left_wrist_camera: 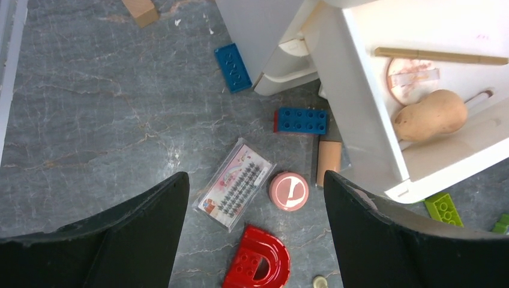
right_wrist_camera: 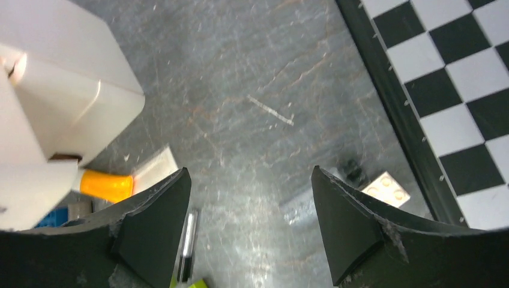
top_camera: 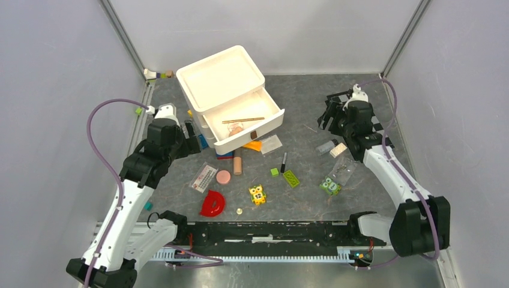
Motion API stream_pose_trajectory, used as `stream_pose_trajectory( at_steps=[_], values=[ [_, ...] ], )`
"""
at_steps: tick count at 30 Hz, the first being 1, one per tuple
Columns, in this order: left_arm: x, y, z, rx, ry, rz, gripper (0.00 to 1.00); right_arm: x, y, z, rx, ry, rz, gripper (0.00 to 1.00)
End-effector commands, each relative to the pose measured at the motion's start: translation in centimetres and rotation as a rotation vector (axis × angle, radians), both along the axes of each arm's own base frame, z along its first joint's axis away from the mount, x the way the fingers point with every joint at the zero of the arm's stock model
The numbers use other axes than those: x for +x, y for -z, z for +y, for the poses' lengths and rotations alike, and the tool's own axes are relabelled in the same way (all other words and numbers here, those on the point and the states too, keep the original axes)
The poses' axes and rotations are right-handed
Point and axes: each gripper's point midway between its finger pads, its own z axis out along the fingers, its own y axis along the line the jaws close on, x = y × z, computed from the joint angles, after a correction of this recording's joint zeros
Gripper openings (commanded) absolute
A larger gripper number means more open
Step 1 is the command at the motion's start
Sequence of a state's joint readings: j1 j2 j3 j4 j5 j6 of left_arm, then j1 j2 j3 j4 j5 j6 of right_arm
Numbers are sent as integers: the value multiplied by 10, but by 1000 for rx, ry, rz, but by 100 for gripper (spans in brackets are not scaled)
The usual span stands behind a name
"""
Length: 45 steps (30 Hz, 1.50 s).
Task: Organize the makeup
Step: Move the storage box to the center of the board.
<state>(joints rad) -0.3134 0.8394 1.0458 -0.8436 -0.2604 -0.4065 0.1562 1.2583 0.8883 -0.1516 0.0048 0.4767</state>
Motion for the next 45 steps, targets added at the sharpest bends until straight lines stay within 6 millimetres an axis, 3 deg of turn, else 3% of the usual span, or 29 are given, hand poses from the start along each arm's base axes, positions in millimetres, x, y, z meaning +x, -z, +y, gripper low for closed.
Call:
stream_pose_trajectory(
  at_steps=[1,8,12,19,26,30,37,42,45],
  values=[
    [2,13,-2,4,7,27,88,-30,-6,16,-22,-96,-25,80],
    [1,22,11,74,-15,37,88,-83,34,51,-82,-312,79,79],
    [2,34,17,110,-30,46,88,-101,56,46,-134,-321,132,79],
    [4,43,15,122,-12,62,88,-95,65,-13,-288,-9,155,81],
    [4,42,12,115,1,58,88,-67,57,-3,-241,45,146,84],
    [-6,33,14,102,0,56,86,-59,58,-15,-288,109,179,85],
    [-20,20,22,85,-22,-14,88,-69,79,-62,-272,215,232,76],
    [-17,29,17,83,0,12,88,-77,84,-71,-290,170,275,72],
    [-15,31,15,87,6,22,88,-90,91,-77,-311,173,309,77]
  ],
)
